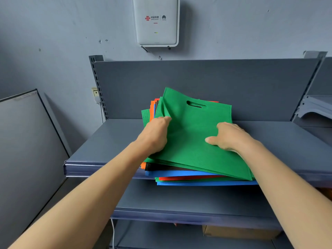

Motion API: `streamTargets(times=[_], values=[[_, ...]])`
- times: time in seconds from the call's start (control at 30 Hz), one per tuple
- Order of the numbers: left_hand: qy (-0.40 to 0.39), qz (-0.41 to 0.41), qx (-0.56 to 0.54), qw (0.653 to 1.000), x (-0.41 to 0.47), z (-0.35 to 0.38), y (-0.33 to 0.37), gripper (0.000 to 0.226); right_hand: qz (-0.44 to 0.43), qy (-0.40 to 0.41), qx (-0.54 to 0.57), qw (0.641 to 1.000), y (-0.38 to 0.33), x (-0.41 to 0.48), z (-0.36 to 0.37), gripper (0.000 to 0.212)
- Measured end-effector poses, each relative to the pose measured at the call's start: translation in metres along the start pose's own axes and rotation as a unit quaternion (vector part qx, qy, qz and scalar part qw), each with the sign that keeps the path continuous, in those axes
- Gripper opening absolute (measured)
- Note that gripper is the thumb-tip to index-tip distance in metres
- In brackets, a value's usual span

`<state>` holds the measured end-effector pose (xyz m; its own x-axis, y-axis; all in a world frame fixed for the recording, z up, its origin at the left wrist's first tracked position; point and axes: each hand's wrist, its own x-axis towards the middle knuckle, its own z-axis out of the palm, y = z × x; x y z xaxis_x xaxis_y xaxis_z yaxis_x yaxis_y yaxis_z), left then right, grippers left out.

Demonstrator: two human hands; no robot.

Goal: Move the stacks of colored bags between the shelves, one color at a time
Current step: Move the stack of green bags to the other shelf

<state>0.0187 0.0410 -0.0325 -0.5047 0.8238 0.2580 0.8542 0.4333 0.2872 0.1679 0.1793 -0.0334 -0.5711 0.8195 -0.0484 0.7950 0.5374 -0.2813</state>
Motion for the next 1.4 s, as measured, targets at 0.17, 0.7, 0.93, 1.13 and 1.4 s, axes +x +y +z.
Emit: streamTargets(times=[0.17, 0.7, 0.93, 1.13, 1.4], values=[[-0.002, 0.053, 0.075, 0.996, -0.007, 0.0, 0.007, 0.076, -0.003, 0.006, -0.011, 1.0, 0.002, 0.005, 0.002, 0.057], [-0.052, -0.133, -0.03, 0.989, 0.017, 0.009, -0.009, 0.01, -0.001, -0.001, -0.006, 1.0, 0.002, 0.005, 0.004, 0.06], [-0.041, -0.192, -0.112, 0.974, 0.021, 0.008, -0.017, 0.043, -0.003, 0.0, -0.008, 1.0, 0.004, 0.006, 0.005, 0.059], [0.008, -0.104, -0.02, 0.994, 0.016, 0.01, -0.008, 0.018, -0.004, 0.001, -0.009, 1.0, 0.002, 0.009, 0.006, 0.058], [0.027, 0.05, 0.152, 0.987, 0.008, 0.008, 0.012, 0.049, -0.006, 0.007, -0.018, 1.0, 0.002, 0.011, 0.007, 0.056]])
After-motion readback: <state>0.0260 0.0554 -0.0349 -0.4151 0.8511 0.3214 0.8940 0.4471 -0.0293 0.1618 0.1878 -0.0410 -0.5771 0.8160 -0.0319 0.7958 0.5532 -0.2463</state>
